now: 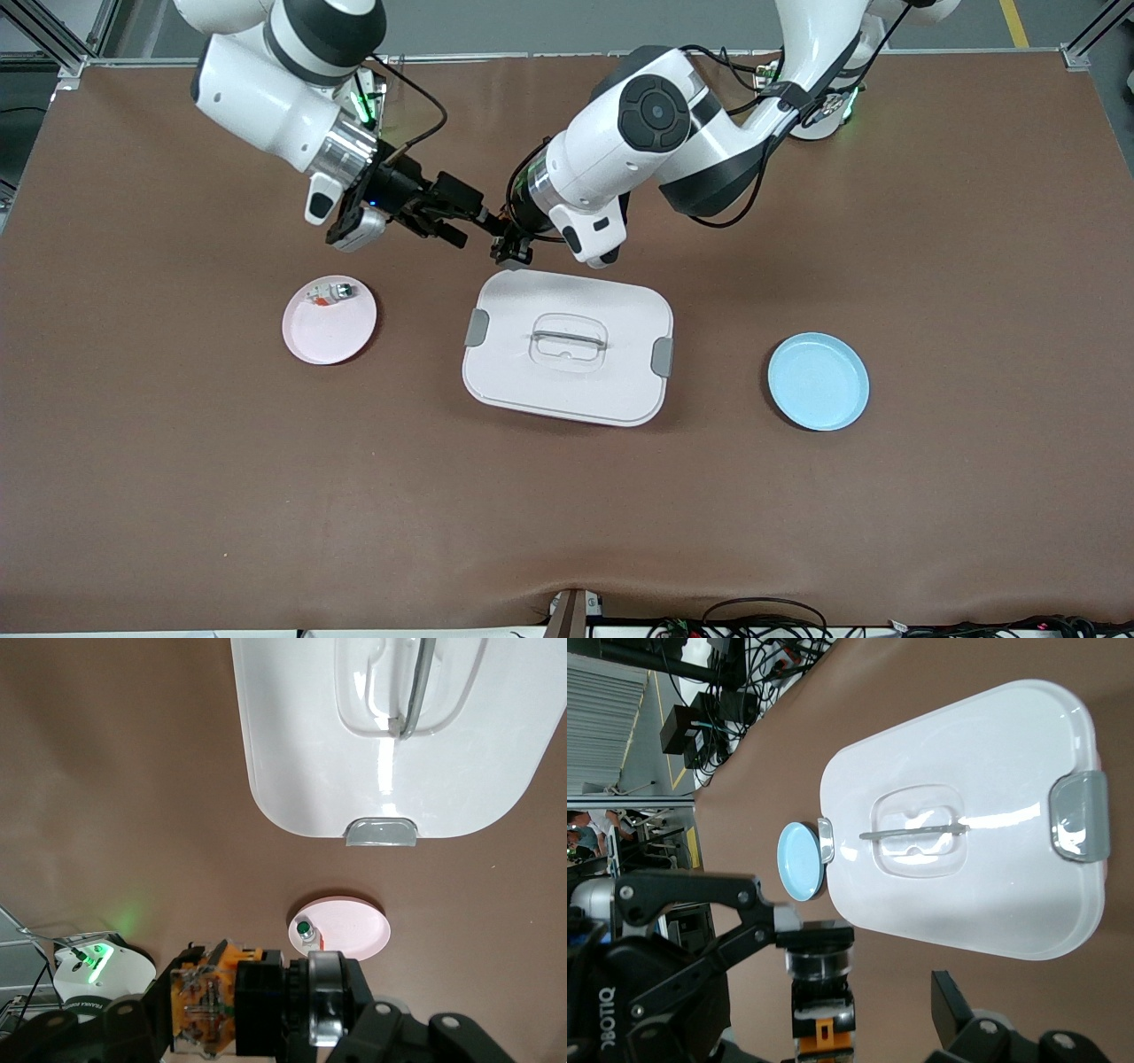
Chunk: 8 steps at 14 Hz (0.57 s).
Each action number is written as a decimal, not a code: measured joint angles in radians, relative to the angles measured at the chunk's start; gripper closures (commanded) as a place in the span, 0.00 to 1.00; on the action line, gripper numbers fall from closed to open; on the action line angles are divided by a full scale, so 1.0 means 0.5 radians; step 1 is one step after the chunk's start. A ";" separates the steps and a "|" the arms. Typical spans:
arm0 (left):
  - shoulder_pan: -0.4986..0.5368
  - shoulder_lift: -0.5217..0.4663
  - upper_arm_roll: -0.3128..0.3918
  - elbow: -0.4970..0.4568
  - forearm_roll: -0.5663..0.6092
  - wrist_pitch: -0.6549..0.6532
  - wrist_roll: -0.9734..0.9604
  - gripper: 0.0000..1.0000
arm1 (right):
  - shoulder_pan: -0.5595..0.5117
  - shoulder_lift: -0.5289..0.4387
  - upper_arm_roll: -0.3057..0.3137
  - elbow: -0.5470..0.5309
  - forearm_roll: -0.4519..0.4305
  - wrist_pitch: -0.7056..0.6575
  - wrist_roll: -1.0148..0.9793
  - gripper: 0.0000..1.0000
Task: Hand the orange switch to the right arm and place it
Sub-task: 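Bring the switch to the right gripper and close the right gripper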
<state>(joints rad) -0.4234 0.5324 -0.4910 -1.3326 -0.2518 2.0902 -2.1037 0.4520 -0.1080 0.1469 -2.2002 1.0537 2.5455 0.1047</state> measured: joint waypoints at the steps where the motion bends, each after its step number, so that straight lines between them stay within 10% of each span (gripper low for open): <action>1: 0.000 0.000 0.000 0.000 0.000 -0.001 0.000 1.00 | 0.009 0.000 -0.001 -0.002 0.000 0.000 -0.001 0.00; 8: 0.007 0.000 0.005 0.001 0.000 -0.003 0.000 1.00 | 0.029 0.007 -0.002 -0.058 0.000 -0.016 -0.113 0.00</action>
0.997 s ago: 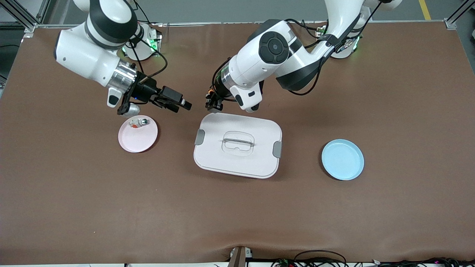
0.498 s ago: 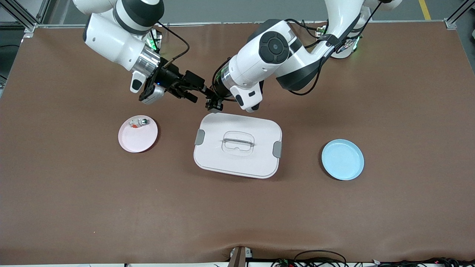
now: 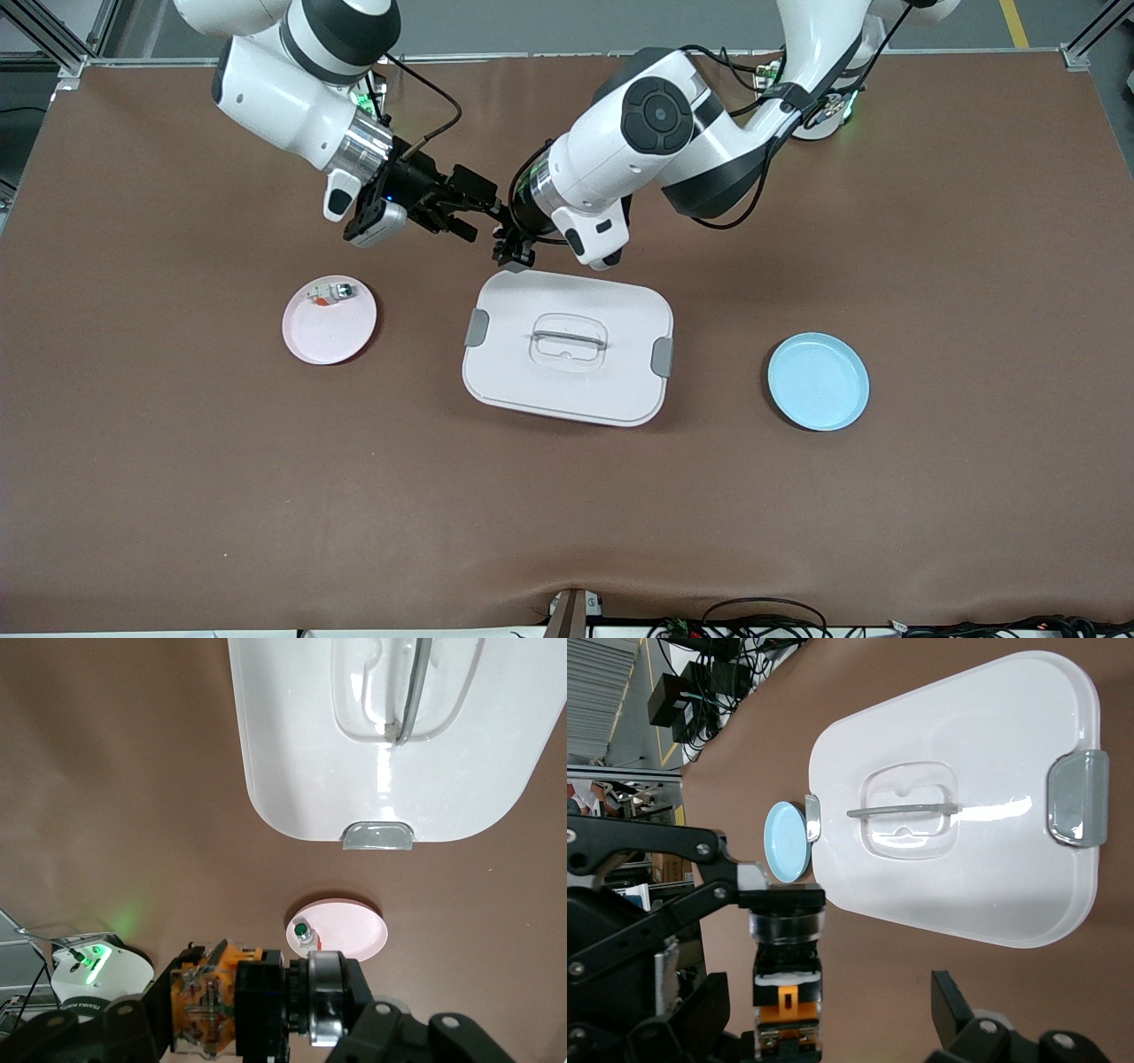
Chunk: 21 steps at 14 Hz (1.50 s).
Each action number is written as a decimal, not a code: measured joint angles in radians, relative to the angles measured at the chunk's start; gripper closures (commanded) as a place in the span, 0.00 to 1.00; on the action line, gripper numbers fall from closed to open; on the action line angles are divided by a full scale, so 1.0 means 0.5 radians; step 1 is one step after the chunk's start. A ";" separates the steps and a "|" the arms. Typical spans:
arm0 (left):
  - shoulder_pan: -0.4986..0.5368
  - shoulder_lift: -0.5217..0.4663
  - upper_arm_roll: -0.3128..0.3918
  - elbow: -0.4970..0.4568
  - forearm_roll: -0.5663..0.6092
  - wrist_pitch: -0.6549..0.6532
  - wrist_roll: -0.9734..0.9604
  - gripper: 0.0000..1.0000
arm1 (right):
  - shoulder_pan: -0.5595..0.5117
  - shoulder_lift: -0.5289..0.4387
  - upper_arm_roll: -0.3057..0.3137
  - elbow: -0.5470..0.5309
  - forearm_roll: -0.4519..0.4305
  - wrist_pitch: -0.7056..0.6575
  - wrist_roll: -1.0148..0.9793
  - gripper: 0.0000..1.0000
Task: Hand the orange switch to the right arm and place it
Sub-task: 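Bring the switch to the right gripper and close the right gripper, then open the left gripper and withdraw it while the right gripper pulls away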
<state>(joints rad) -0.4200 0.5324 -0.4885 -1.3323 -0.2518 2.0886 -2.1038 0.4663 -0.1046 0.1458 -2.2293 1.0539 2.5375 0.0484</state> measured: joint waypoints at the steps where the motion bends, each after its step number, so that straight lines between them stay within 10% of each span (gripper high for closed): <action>1: 0.000 0.000 0.000 0.000 0.000 0.000 0.000 1.00 | 0.001 0.001 0.000 -0.004 0.000 0.000 -0.001 0.00; 6: 0.003 0.000 0.002 0.000 0.000 0.000 0.000 1.00 | 0.025 0.004 0.000 -0.009 0.013 0.004 -0.001 0.00; 10: 0.003 0.000 0.003 0.001 0.000 -0.002 0.000 1.00 | 0.081 0.018 0.000 -0.010 0.085 0.046 -0.001 0.44; 12: 0.004 0.000 0.005 0.001 0.000 -0.009 0.000 1.00 | 0.102 0.020 0.000 -0.010 0.104 0.077 -0.001 0.98; 17: 0.006 0.003 0.008 0.001 -0.006 -0.020 0.000 0.99 | 0.123 0.019 0.000 0.015 0.219 0.100 -0.010 1.00; 20: 0.007 0.003 0.008 0.002 -0.006 -0.021 0.000 0.61 | 0.124 0.020 0.000 0.015 0.222 0.102 -0.010 1.00; 21: 0.007 0.003 0.008 0.002 -0.006 -0.023 0.000 0.13 | 0.125 0.021 0.000 0.015 0.223 0.102 -0.011 1.00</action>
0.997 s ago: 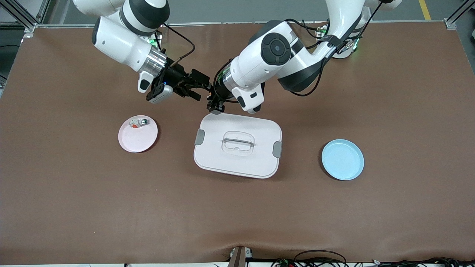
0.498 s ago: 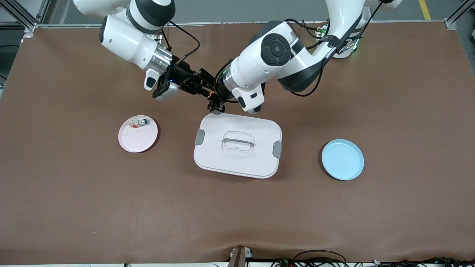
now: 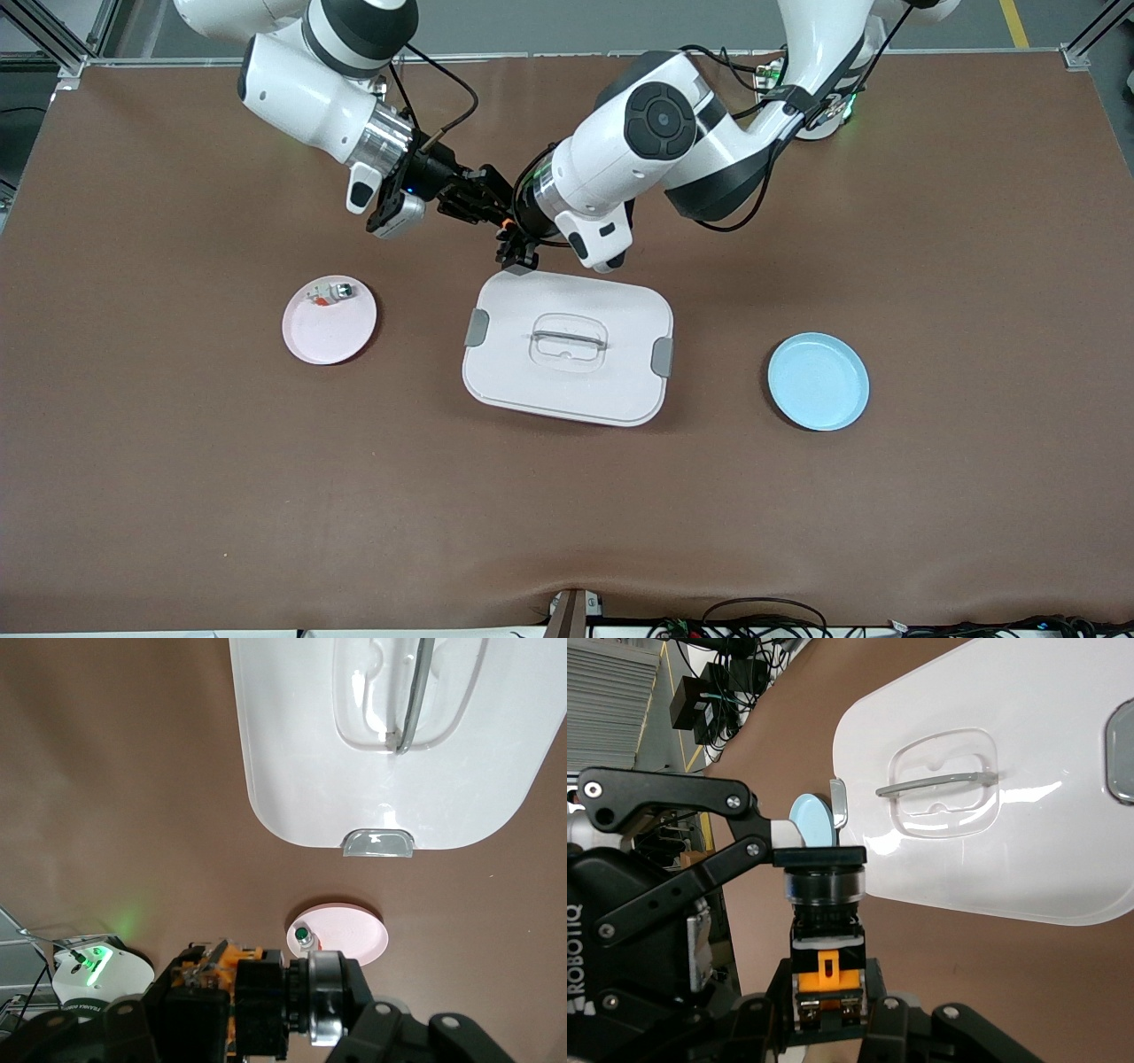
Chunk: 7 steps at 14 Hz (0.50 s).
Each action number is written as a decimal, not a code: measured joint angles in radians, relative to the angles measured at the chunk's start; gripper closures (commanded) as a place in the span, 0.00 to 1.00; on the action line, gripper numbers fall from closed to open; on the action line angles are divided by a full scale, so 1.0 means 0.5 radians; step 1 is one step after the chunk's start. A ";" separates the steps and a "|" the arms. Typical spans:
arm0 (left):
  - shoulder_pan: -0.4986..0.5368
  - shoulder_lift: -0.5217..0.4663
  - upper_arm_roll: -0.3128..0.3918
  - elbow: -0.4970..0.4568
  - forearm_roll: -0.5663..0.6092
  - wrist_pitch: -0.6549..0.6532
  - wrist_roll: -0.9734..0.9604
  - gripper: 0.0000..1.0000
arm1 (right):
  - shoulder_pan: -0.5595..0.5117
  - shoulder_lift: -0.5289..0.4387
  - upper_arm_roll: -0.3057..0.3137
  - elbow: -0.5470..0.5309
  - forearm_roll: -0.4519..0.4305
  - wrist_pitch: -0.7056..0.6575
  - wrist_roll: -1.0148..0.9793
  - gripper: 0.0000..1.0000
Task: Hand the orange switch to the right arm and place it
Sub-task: 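Open the left gripper and withdraw it while the right gripper pulls away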
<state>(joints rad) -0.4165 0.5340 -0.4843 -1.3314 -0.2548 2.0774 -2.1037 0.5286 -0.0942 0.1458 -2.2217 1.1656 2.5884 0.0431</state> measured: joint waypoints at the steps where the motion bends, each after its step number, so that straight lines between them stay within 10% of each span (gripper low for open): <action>1: 0.001 0.000 0.000 0.000 -0.001 -0.002 0.000 0.00 | 0.001 0.001 0.000 0.001 0.003 0.001 0.000 1.00; 7: 0.032 -0.018 0.022 0.031 -0.001 -0.059 0.001 0.00 | 0.025 0.066 0.000 0.023 0.003 0.022 -0.029 1.00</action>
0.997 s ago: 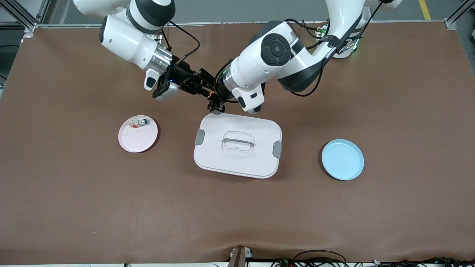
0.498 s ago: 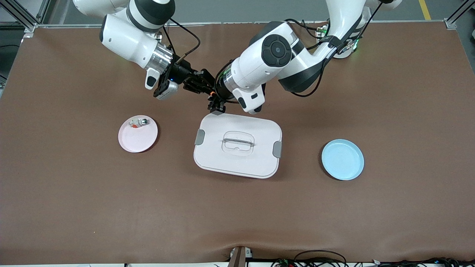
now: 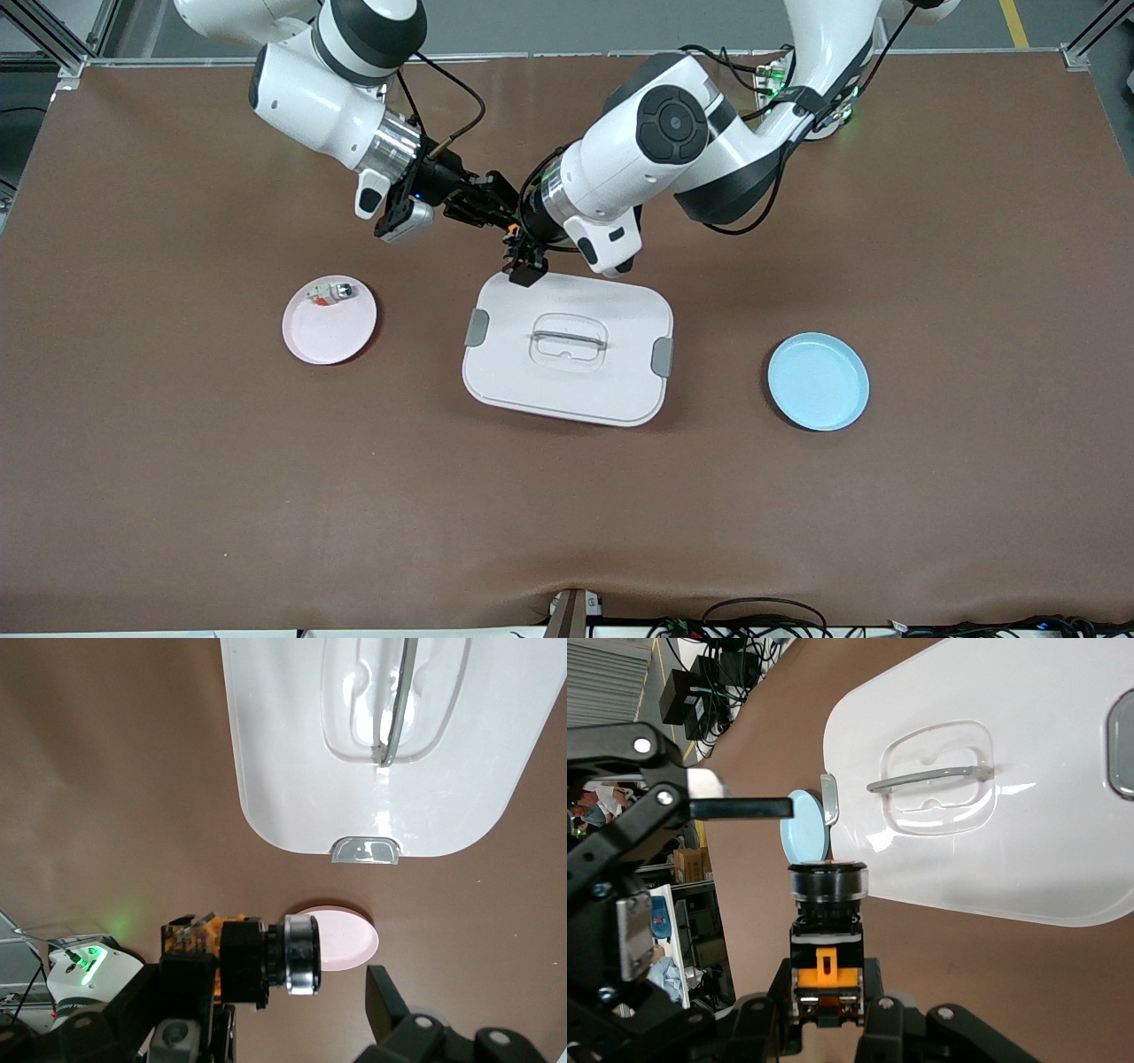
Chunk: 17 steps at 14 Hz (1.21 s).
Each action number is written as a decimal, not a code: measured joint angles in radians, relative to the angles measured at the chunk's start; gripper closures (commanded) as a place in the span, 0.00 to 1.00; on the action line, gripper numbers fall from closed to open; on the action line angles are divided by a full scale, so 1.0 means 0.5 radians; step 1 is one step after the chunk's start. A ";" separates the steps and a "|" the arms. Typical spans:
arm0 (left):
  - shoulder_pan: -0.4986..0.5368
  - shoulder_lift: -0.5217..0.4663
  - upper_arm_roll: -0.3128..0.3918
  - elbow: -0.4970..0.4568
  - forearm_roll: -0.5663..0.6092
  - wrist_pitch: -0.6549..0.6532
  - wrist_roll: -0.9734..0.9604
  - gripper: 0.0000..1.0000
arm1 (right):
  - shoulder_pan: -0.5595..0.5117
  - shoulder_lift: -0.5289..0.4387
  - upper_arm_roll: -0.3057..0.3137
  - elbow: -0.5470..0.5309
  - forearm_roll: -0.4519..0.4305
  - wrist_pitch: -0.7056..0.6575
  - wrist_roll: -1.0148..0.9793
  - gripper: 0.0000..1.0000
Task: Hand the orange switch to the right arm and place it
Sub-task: 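Open the left gripper and withdraw it while the right gripper pulls away, then lower the switch onto the white plate with the right gripper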
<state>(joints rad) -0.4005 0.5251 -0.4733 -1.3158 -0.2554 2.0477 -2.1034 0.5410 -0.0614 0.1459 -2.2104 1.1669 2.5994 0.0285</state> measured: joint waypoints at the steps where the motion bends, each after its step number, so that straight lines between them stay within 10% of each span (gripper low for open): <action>1: 0.001 -0.016 0.026 0.008 0.002 -0.040 0.000 0.00 | 0.000 0.007 -0.002 0.008 -0.016 0.003 -0.045 1.00; 9: 0.127 -0.204 0.144 0.013 0.442 -0.433 0.640 0.00 | -0.090 0.038 -0.052 0.013 -0.744 -0.136 -0.684 1.00; 17: 0.429 -0.277 0.151 0.008 0.847 -0.875 1.699 0.00 | -0.493 0.038 -0.066 0.021 -1.975 -0.662 -1.668 1.00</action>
<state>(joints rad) -0.1862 0.3864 -0.3980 -1.3117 0.1683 1.6103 -1.2539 0.2945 -0.0424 0.1127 -2.1997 0.1796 2.2684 -0.8056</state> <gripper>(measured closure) 0.000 0.670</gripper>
